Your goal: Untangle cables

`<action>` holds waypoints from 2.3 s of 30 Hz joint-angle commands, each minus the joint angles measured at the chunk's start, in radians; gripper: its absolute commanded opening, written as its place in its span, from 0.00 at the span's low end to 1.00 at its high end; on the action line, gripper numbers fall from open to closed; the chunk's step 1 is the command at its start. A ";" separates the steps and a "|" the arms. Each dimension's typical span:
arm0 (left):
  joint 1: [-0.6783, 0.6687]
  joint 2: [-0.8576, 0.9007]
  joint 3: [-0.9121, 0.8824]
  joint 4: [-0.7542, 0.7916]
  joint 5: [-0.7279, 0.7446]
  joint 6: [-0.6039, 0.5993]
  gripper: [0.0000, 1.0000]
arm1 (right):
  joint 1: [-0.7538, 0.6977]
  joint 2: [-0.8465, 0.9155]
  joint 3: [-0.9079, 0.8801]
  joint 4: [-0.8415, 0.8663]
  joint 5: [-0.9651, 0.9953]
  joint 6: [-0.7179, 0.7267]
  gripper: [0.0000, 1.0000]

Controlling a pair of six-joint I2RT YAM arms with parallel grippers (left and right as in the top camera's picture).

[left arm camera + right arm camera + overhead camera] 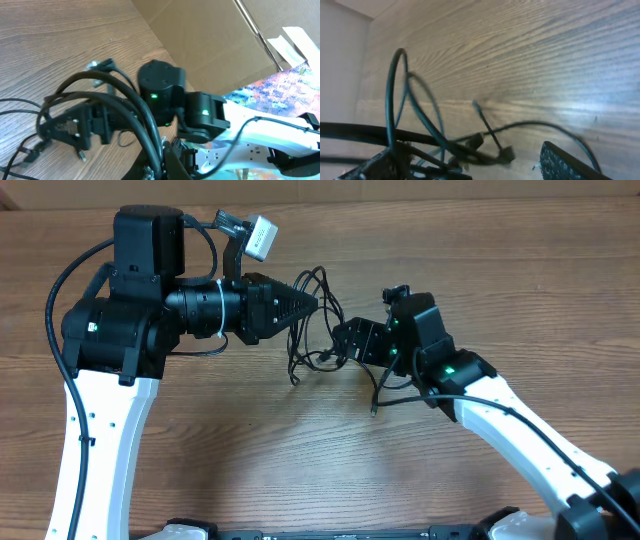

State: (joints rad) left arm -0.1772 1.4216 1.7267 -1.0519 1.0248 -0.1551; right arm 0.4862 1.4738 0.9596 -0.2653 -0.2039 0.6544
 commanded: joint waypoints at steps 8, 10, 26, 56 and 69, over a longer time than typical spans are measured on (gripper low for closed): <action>0.001 -0.008 0.004 -0.008 0.055 -0.002 0.04 | 0.005 0.139 0.021 0.034 0.252 0.004 0.76; 0.002 -0.008 0.004 -0.017 0.065 0.008 0.04 | 0.002 0.170 0.021 -0.003 0.343 0.004 0.76; 0.078 -0.008 0.004 -0.023 0.063 0.067 0.04 | -0.221 0.346 0.021 -0.153 0.418 0.053 0.85; 0.046 0.287 -0.018 -0.190 -0.551 0.131 0.04 | -0.417 0.346 0.021 -0.331 0.466 0.045 1.00; 0.046 0.484 -0.019 -0.236 -0.639 0.105 0.42 | -0.442 0.346 0.021 -0.351 0.330 0.045 1.00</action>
State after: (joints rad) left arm -0.1246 1.8473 1.7107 -1.2705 0.3946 -0.0525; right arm 0.0521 1.8019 0.9985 -0.5999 0.2287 0.6853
